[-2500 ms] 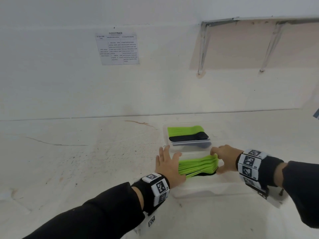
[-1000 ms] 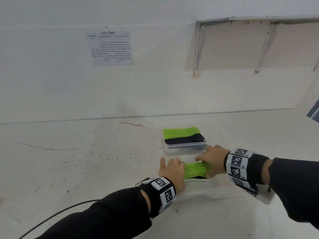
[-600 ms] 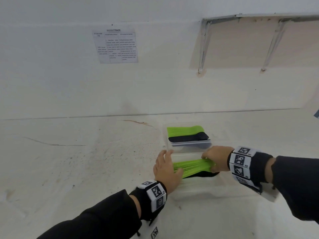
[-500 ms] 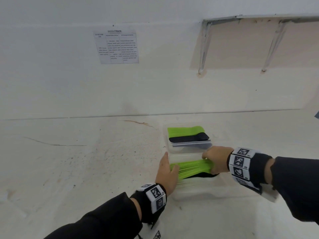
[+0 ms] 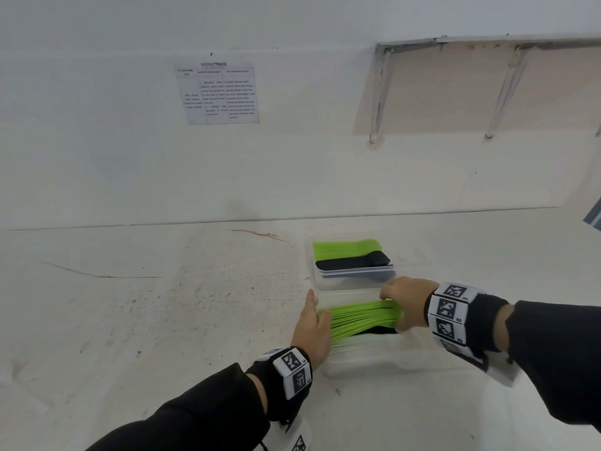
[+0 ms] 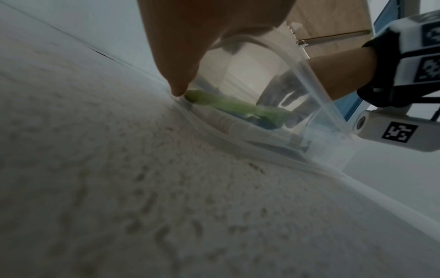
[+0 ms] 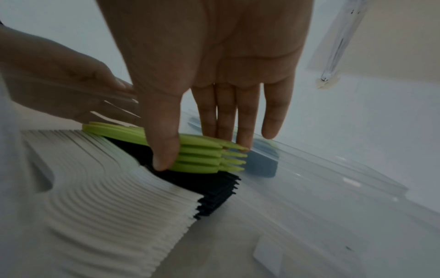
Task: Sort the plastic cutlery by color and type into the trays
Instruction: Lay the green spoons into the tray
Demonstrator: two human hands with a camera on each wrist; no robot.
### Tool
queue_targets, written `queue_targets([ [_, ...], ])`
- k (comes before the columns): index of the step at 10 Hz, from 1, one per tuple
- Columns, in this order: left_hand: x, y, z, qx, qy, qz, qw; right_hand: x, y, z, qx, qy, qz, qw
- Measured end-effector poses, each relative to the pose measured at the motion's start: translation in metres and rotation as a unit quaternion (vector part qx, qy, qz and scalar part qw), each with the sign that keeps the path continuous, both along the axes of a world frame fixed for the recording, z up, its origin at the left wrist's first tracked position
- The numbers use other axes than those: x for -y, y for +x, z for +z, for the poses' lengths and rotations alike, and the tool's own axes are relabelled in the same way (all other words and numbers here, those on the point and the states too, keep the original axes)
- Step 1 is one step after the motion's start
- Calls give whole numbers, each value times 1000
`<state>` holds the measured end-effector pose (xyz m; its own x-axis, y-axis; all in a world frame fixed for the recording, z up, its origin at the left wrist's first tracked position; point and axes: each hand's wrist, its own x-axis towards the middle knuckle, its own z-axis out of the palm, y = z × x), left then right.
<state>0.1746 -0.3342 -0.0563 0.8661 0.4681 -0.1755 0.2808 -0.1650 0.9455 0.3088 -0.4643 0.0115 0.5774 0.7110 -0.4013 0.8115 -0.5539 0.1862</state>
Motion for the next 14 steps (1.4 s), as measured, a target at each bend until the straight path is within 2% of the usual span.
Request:
queue_targets([
  [5, -1, 1, -3, 1, 6, 1, 1000, 4, -2, 1, 2, 29, -18, 999],
  [7, -4, 0, 2, -18, 5, -23, 1000, 3, -7, 29, -18, 80, -52, 995],
  [8, -13, -8, 12, -38, 10, -44, 998, -14, -19, 51, -26, 161, -55, 985],
  [9, -33, -26, 22, -35, 17, -32, 999, -53, -40, 64, -45, 210, -32, 976],
  [11, -98, -99, 24, -37, 60, 45, 997, -157, -100, 55, -100, 254, 31, 961],
  [12, -134, -145, 19, -56, 122, 86, 987, -202, -134, 41, -129, 252, 44, 958],
  [13, -164, -185, 12, -155, 260, 51, 952, -240, -168, 28, -160, 237, 55, 957],
  [14, -179, -207, 5, -300, 322, -50, 897, -282, -201, 19, -178, 202, 91, 959],
])
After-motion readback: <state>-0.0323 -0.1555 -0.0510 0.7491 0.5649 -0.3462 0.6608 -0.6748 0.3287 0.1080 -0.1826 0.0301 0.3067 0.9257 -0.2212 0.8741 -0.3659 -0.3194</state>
